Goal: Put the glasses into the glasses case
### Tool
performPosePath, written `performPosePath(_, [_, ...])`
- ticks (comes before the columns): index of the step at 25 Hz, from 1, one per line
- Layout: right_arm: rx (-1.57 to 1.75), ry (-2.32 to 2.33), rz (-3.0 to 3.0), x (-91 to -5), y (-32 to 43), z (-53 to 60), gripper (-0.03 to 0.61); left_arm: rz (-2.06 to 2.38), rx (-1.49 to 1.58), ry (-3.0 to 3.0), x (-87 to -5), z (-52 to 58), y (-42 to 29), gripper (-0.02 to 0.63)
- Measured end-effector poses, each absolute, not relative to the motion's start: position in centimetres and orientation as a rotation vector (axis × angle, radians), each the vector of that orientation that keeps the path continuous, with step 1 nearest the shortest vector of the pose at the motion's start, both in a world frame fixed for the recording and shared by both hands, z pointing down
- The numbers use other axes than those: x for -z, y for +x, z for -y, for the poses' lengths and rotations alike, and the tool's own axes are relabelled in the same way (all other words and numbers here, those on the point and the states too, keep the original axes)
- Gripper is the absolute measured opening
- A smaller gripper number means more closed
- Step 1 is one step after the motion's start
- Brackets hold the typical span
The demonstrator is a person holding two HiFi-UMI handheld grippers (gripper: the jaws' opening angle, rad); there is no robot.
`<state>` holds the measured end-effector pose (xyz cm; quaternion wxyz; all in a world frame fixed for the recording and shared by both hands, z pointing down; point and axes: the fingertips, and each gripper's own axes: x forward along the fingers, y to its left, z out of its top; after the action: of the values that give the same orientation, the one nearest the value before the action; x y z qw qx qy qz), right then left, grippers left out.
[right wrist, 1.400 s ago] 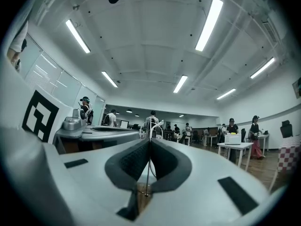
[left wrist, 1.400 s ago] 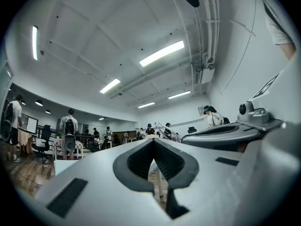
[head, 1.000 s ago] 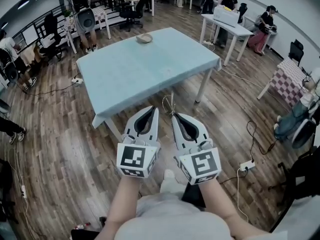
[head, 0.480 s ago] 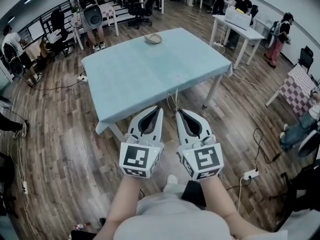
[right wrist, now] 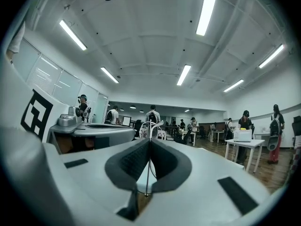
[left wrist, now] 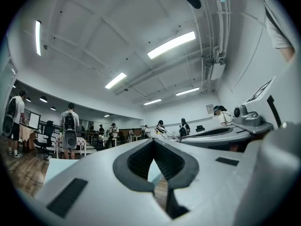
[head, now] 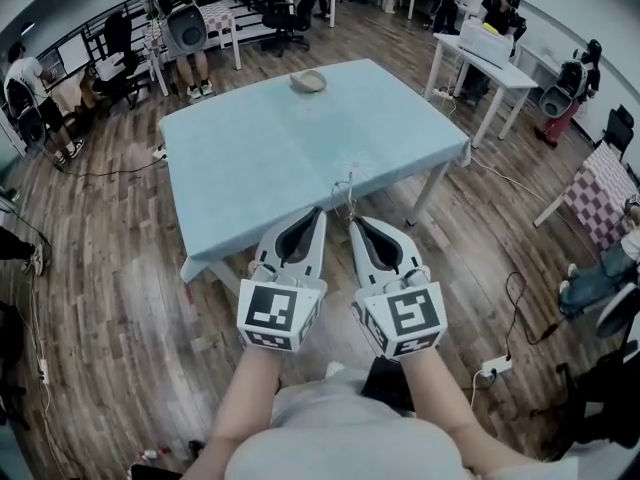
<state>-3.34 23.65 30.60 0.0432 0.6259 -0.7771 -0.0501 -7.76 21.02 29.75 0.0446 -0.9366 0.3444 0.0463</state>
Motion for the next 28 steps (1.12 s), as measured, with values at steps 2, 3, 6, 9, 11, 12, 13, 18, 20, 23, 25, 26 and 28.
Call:
performPosePath(2, [0.150, 1.900, 2.386, -30.8, -2.6, -22.7, 0.011, -1.064, -0.143, -2.856, -29.8, -20.1, -7.0, 0.008])
performPosePath(3, [0.149, 1.894, 2.392, -30.9, -2.3, -22.2, 0.011, -1.069, -0.145, -2.853, -29.8, -19.7, -6.6, 0.008])
performPosePath(6, [0.153, 1.874, 2.410, -31.0, -1.5, -20.8, 0.011, -1.090, -0.147, -2.844, -29.9, -18.4, -5.7, 0.008])
performPosePath(9, [0.151, 1.855, 2.419, -31.3, -0.9, -20.1, 0.011, -1.112, -0.156, -2.843, -30.3, -17.5, -5.1, 0.008])
performPosePath(11, [0.151, 1.848, 2.421, -31.6, -0.6, -19.8, 0.011, -1.117, -0.160, -2.842, -30.5, -17.2, -4.8, 0.008])
performPosePath(12, [0.150, 1.845, 2.420, -31.7, -0.5, -19.6, 0.011, -1.118, -0.161, -2.843, -30.6, -17.0, -4.7, 0.008])
performPosePath(13, [0.147, 1.843, 2.420, -31.8, -0.3, -19.5, 0.011, -1.121, -0.161, -2.844, -30.7, -16.9, -4.5, 0.008])
performPosePath(18, [0.136, 1.829, 2.427, -31.8, 0.1, -18.7, 0.011, -1.144, -0.156, -2.847, -30.9, -16.3, -4.1, 0.008])
performPosePath(20, [0.142, 1.825, 2.432, -31.6, 0.2, -18.2, 0.011, -1.156, -0.159, -2.841, -30.8, -15.8, -4.1, 0.008])
performPosePath(23, [0.147, 1.816, 2.437, -31.5, 0.3, -17.5, 0.011, -1.179, -0.160, -2.836, -30.8, -15.0, -4.3, 0.008])
performPosePath(25, [0.143, 1.815, 2.441, -31.6, 0.4, -17.1, 0.011, -1.190, -0.158, -2.833, -31.0, -14.7, -4.4, 0.008])
performPosePath(26, [0.139, 1.816, 2.443, -31.7, 0.5, -16.9, 0.011, -1.195, -0.156, -2.832, -31.1, -14.5, -4.4, 0.008])
performPosePath(28, [0.131, 1.814, 2.447, -31.9, 0.5, -16.4, 0.011, -1.204, -0.154, -2.830, -31.2, -14.0, -4.5, 0.008])
